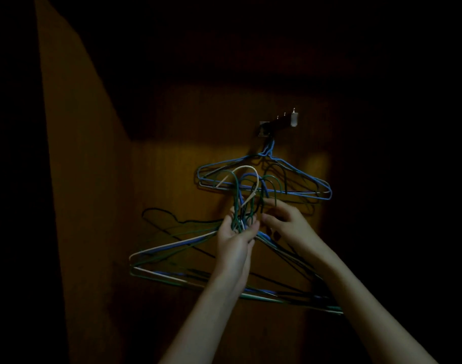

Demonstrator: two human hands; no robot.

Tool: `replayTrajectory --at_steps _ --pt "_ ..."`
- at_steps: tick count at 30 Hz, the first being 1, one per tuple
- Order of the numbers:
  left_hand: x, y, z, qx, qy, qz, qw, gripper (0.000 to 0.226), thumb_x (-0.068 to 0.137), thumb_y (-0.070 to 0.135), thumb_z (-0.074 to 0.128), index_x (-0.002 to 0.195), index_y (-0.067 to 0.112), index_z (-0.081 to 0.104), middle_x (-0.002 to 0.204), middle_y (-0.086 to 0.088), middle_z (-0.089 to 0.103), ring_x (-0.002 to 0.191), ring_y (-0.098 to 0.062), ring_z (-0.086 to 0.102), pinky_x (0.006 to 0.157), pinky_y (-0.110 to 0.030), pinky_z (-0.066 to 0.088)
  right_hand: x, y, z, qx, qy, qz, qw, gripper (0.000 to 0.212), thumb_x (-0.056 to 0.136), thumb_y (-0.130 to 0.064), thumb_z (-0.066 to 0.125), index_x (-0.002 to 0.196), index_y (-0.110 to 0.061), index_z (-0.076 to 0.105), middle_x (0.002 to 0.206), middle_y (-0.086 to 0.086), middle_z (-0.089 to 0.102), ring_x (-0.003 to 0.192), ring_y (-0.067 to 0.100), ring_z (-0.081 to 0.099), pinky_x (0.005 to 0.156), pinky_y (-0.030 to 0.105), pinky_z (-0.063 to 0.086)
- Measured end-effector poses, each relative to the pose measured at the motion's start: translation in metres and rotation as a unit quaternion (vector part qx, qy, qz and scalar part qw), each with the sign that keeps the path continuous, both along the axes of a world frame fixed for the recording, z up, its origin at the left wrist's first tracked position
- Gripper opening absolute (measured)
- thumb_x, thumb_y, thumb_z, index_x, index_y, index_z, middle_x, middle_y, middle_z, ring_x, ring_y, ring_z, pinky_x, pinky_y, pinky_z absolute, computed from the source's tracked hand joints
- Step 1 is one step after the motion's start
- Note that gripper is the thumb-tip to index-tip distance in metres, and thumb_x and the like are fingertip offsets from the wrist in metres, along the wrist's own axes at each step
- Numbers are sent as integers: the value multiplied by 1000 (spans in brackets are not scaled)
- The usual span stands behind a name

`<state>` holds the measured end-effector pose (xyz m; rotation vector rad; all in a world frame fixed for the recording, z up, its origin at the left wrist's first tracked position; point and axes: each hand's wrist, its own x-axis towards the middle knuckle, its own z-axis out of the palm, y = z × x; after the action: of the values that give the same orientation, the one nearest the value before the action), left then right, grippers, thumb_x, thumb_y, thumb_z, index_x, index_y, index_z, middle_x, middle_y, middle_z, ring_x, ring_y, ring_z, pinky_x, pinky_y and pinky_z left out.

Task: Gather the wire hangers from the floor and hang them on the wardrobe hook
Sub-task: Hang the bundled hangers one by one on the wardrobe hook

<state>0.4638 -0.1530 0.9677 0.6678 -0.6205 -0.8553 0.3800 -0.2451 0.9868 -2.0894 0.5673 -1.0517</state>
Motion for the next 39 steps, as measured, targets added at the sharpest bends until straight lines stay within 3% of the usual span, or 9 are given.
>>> replayTrajectory --at_steps 2,6,14,19,26,31,35,39 --pt "-2 -1 -2 4 -6 -5 1000 64 87 -15 48 143 9 30 127 -17 55 118 -25 54 100 -32 38 -2 0 -3 13 -20 3 1000 22 93 -9 52 113 -18 57 74 -3 59 56 7 48 46 16 38" --pt "-4 -3 -8 8 -12 -26 1000 65 86 -17 49 143 9 32 133 -16 52 122 -25 51 100 -32 38 -8 1 -8 18 -53 13 998 13 93 -17 54 93 -27 62 75 -6 62 58 7 51 49 20 38" --pt "-11 0 -15 11 3 -28 1000 67 85 -20 46 145 5 28 130 -23 52 112 -25 55 98 -32 40 -16 -15 -12 138 -119 -7 983 13 93 -12 52 95 -20 63 80 -1 67 74 11 62 63 22 47" --pt "-11 5 -18 15 -17 -28 999 65 86 -18 48 144 5 31 133 -22 51 121 -27 52 96 -29 39 -23 -25 -15 153 -93 -35 983 19 94 -6 50 111 -7 58 87 1 65 75 8 61 60 17 49" --pt "-9 10 -19 9 0 -27 1000 64 86 -18 47 144 5 30 135 -22 49 122 -28 51 96 -30 38 -31 -40 -27 52 26 -116 992 12 89 -8 58 99 -12 63 85 0 65 75 12 58 63 21 44" --pt "-8 13 -20 8 -6 -31 999 64 86 -18 47 144 6 30 137 -21 48 125 -28 49 94 -30 40 -31 -46 -31 -32 100 -145 984 17 79 -10 70 96 -8 66 76 -12 53 71 2 47 62 15 37" --pt "-6 15 -21 13 -20 -27 999 64 87 -15 48 144 6 30 135 -17 51 123 -25 51 94 -27 39 -30 -45 -32 -13 96 -112 989 18 75 -8 74 71 -17 60 75 -4 53 74 11 50 68 26 44" --pt "-2 15 -20 11 -21 -21 999 63 87 -15 49 144 6 30 135 -19 50 123 -26 51 94 -27 40 -30 -37 -31 41 38 -51 997 15 82 -3 65 72 -8 56 66 1 56 57 5 54 53 14 43"
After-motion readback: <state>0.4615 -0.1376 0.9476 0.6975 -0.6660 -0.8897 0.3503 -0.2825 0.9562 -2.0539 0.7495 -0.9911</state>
